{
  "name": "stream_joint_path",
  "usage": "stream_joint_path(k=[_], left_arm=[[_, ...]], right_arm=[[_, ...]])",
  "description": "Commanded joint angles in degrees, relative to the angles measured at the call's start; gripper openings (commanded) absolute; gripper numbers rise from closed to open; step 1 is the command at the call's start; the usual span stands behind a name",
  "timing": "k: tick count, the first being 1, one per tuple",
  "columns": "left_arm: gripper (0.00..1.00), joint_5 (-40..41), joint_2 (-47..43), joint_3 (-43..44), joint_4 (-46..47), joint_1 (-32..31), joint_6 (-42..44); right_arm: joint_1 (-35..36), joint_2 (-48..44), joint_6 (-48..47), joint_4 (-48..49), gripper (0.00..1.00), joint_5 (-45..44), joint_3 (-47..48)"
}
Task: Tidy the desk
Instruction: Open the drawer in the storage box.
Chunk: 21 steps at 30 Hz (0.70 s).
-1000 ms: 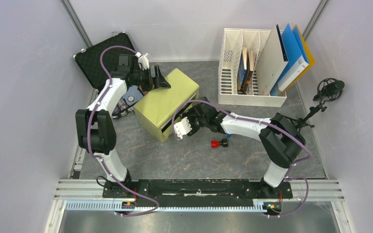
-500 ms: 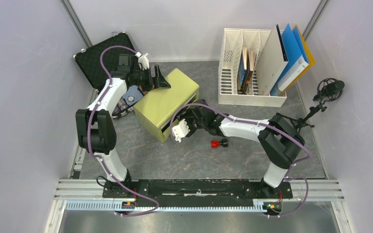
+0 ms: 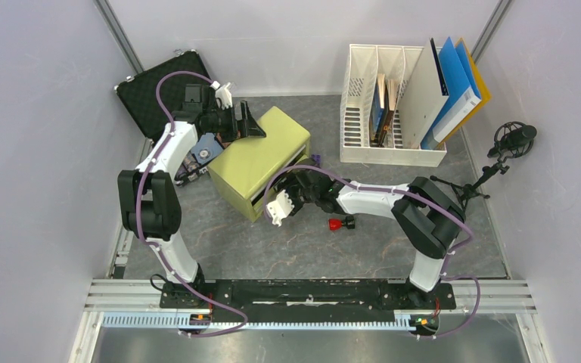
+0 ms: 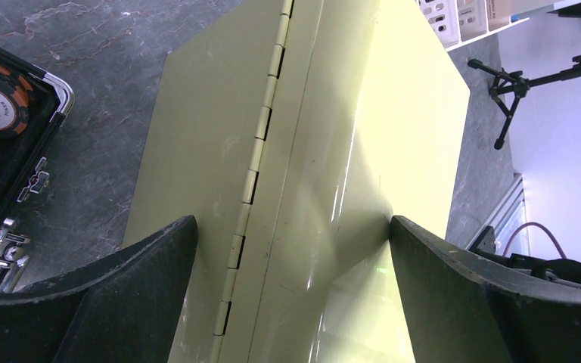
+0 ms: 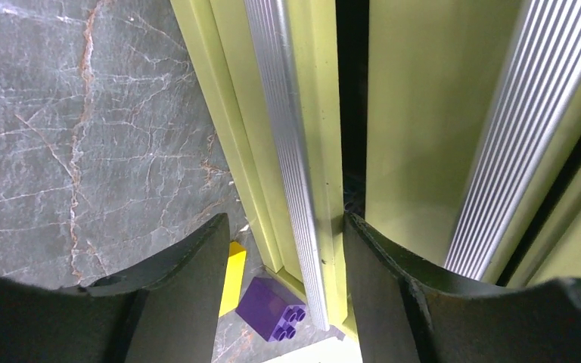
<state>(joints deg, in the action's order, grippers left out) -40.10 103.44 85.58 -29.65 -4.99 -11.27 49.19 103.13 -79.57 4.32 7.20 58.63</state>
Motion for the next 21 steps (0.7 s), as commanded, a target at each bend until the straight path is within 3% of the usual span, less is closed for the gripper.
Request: stream_joint_path(k=[1, 10, 21], left_arm=[[0.99, 12.3, 5.1, -2.0, -4.1, -0.1, 3.5], [0.99, 11.8, 4.6, -2.1, -4.1, -0.1, 3.4], [0.99, 11.7, 4.3, -2.1, -4.3, -0.1, 3.4]], right_arm=[[0.4, 1.5, -3.1, -2.7, 0.6, 0.4, 1.1], [0.2, 1.9, -7.8, -17.9, 0.54, 2.0, 4.7], [-0.7, -1.3, -7.3, -23.9, 0.51, 3.8, 4.0]])
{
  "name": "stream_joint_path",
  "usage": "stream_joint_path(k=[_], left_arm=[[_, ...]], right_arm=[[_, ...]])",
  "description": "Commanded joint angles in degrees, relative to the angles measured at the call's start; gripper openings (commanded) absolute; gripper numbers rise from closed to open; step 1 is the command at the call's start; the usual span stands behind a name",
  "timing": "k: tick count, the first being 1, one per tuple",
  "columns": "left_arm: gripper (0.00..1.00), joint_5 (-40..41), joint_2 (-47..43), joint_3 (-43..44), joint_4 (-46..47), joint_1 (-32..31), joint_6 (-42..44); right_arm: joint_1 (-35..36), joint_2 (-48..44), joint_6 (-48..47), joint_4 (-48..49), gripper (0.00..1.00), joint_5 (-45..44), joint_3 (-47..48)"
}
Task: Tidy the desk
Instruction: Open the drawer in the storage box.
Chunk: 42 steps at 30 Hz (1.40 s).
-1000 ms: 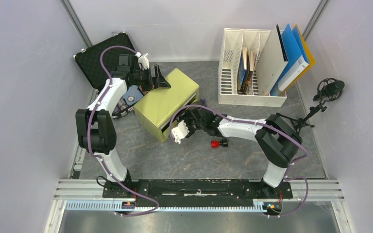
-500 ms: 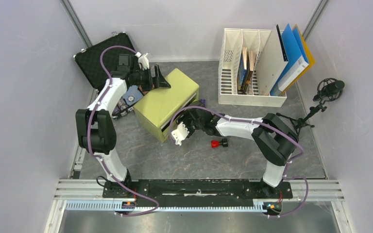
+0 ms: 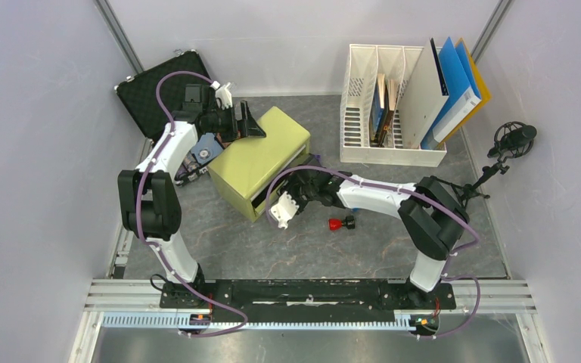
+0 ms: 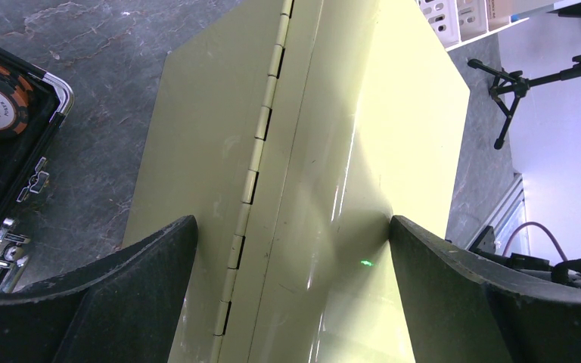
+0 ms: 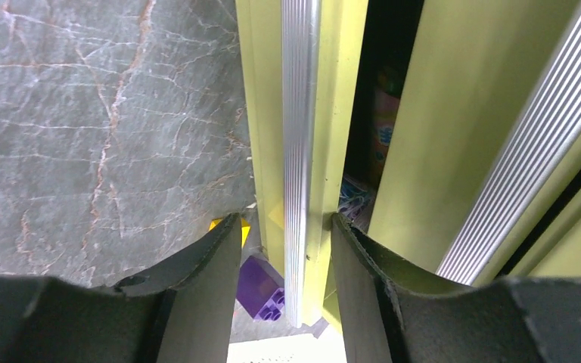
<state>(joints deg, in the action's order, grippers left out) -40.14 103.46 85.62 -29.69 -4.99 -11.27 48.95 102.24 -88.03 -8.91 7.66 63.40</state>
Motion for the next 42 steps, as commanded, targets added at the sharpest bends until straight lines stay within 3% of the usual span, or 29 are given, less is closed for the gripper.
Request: stream_joint_path(k=[1, 16, 21, 25, 42], left_arm=[[0.99, 11.8, 4.3, -2.1, -4.2, -0.1, 3.4], [0.99, 12.1, 4.3, -1.7, -4.4, -0.1, 3.4], [0.99, 12.1, 4.3, -1.6, -4.4, -0.1, 3.4], [0.99, 12.1, 4.5, -1.6, -4.4, -0.1, 3.4], [0.99, 12.0, 4.8, -1.6, -4.5, -0.1, 3.4]], right_arm=[[-0.8, -0.4, 1.6, -11.5, 0.51, 4.1, 0.1], [-1.6, -2.9, 2.8, -16.3, 0.51, 5.5, 2.3], [-2.6, -2.9, 4.9, -15.2, 0.67, 5.1, 3.8], [-3.6, -1.9, 6.4, -13.5, 0.73, 4.3, 5.7], [-6.9, 3.0, 7.3, -12.4, 0.73, 7.0, 11.2]])
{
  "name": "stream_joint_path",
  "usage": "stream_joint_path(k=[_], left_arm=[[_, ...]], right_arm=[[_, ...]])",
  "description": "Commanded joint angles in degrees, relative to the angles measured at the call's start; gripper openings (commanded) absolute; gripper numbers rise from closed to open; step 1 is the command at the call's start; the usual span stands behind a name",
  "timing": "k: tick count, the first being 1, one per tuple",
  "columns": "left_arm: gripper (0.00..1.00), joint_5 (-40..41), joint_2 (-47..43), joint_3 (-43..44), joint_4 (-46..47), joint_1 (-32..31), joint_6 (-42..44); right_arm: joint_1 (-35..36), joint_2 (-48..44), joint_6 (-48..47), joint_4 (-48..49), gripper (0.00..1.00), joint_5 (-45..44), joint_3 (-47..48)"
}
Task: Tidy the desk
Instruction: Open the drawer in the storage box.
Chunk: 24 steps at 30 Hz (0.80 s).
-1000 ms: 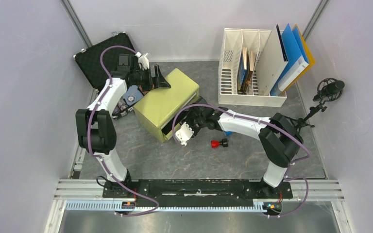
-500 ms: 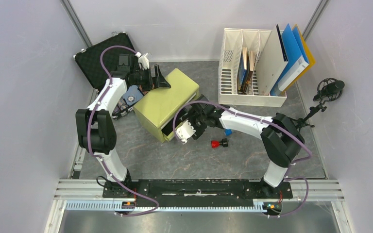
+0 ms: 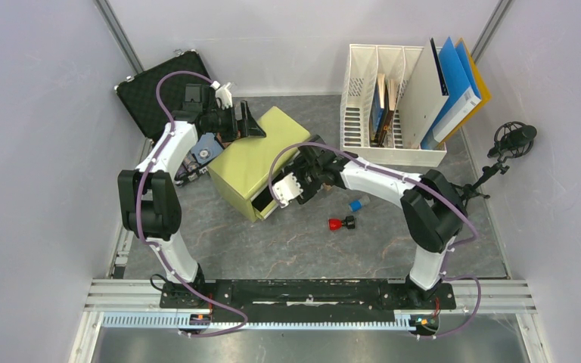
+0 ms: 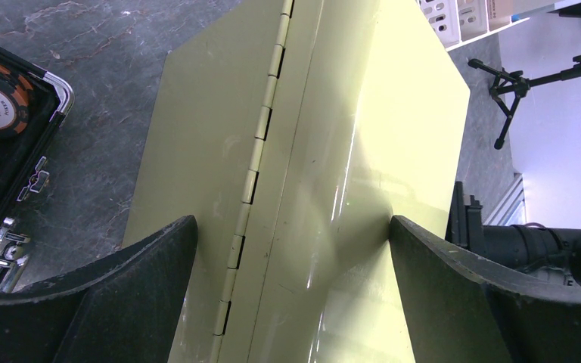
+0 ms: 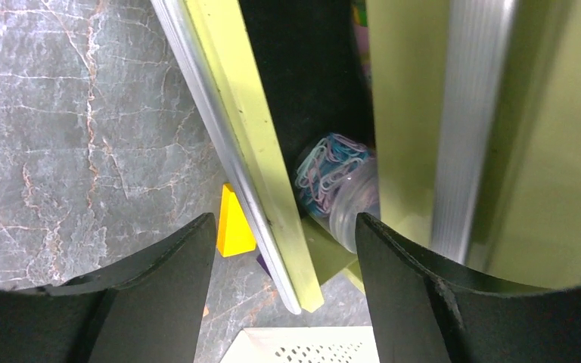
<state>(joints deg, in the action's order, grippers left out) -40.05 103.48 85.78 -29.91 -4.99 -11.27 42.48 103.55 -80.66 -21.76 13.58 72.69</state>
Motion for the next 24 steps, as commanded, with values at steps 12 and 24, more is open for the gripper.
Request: stream_joint_path(k=[12, 24], left_arm=[[0.99, 12.0, 5.1, -1.8, -4.2, -0.1, 3.5], [0.99, 11.8, 5.3, -1.7, -4.2, -0.1, 3.4]], right_arm=[[-2.2, 4.9, -1.6, 1.2, 0.73, -0.7, 3.0], [-2.5, 4.3, -0.6, 14.5, 0.73, -2.8, -3.7]])
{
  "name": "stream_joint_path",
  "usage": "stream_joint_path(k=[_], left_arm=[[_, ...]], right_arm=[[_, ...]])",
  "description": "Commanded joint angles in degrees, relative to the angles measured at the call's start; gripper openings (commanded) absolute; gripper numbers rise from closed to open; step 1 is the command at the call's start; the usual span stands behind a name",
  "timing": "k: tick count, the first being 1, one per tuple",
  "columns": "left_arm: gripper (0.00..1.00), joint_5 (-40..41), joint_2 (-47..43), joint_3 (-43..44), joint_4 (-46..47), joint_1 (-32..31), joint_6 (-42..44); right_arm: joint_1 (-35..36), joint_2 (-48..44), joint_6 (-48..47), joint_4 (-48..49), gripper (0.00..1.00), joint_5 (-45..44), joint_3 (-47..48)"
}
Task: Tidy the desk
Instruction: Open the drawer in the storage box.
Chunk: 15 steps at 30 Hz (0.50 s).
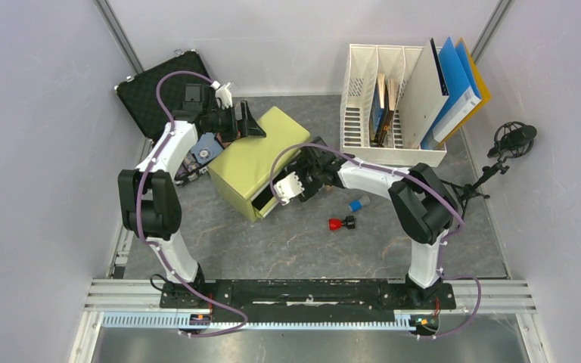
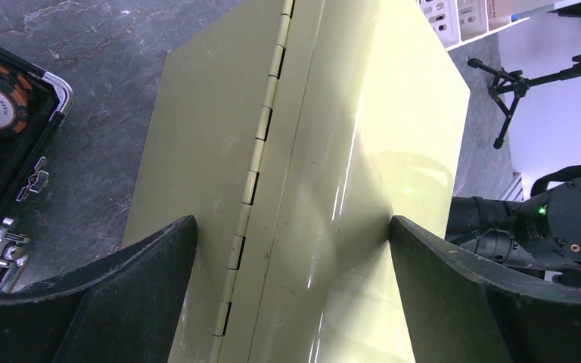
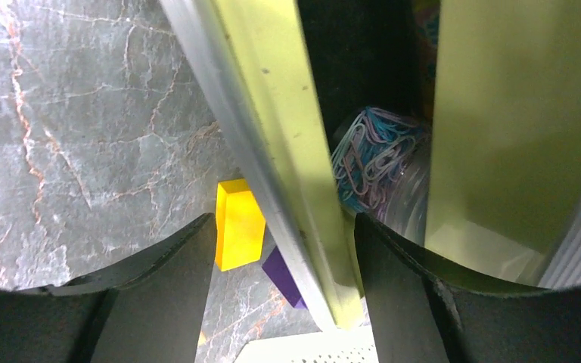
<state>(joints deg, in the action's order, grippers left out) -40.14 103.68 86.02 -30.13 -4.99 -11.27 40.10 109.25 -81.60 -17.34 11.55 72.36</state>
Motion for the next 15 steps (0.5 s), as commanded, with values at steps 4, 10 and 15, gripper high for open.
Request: stream_joint_path(k=[4, 10, 15], left_arm=[[0.99, 11.9, 5.2, -1.8, -4.0, -0.1, 3.4], [0.99, 11.8, 5.2, -2.2, -4.1, -0.1, 3.4], [0.99, 11.8, 5.2, -2.2, -4.0, -0.1, 3.4]], right_arm=[[-0.1, -3.3, 1.1, 19.2, 0.73, -0.2, -8.6], [-0.1, -3.0, 1.3, 17.4, 0.69, 0.5, -7.9], [-0.1, -3.9, -1.0, 9.6, 0.65, 0.7, -6.2]])
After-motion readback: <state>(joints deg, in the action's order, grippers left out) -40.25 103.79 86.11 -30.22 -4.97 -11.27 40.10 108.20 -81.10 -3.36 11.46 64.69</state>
